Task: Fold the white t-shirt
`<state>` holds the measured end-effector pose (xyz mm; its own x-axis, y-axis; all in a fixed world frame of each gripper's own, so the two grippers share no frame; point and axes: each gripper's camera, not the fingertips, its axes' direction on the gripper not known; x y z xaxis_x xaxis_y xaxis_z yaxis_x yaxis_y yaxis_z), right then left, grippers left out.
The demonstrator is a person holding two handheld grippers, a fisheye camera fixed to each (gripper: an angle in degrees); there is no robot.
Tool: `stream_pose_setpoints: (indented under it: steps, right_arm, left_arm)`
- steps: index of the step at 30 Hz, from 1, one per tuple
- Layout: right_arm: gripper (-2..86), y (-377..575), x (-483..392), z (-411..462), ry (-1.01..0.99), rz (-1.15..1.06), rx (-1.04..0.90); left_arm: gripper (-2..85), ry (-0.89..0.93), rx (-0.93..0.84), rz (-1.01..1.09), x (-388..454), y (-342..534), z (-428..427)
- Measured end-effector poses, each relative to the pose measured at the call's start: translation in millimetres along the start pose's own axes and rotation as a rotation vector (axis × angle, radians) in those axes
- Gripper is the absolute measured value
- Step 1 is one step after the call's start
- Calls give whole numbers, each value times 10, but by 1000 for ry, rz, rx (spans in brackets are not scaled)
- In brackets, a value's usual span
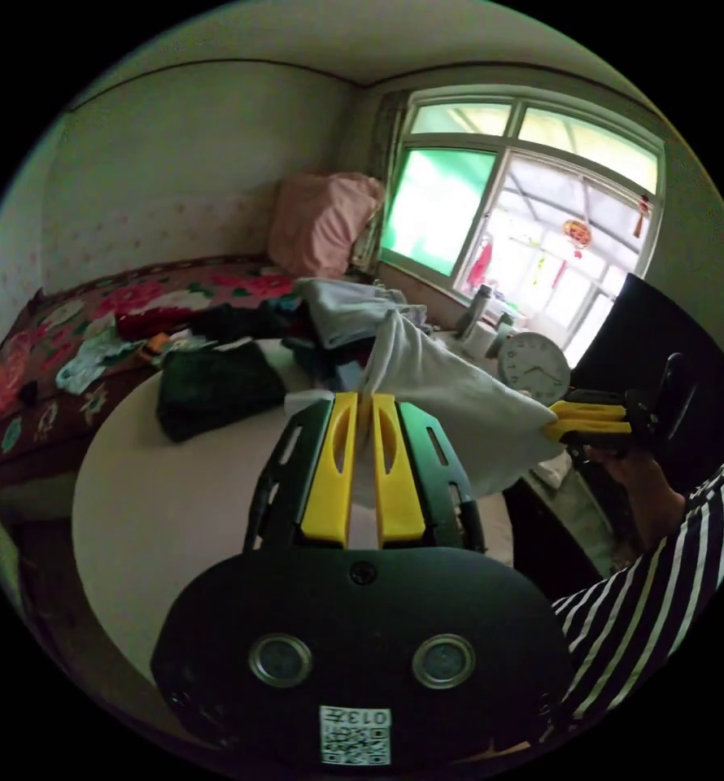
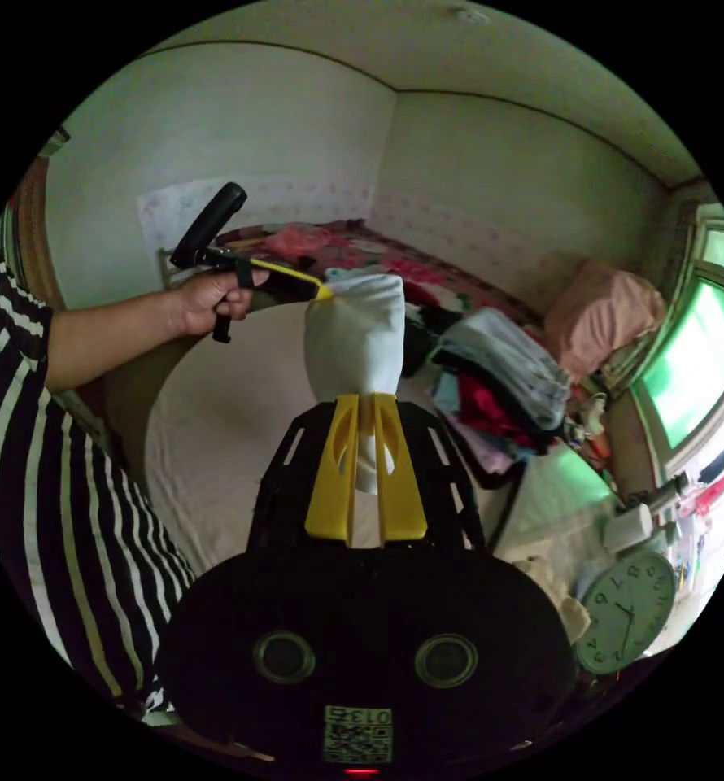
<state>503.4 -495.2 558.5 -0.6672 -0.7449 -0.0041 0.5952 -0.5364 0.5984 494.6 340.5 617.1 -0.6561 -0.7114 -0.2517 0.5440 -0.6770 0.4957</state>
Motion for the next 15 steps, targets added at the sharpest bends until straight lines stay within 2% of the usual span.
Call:
stream_pose_setpoints:
  steps: [3,7,10,11,13,15]
  right_arm:
    - [26,-385,-351,326,-85,-7,-39]
    - [26,-831,-606,493,-70,23,-53]
    - [26,-1063,-730,584,-15,81,-82]
    - [26,-1105,-761,680,11,97,-126]
    - [26,-1067,-770,949,51,142,-219]
    - [24,-876,-713,1381,-11,261,-407]
  left_arm:
    - [22,-65,-46,-33,-395,155,-375]
    - [31,-155,-89,58,-615,-5,-765]
    - [51,-108,-88,63,-808,-122,-737]
    - [56,-88,-101,42,-883,-125,-682]
    - [68,-21,-194,-134,-1281,-19,-439]
    - [66,-14,-211,-219,-1472,161,-383]
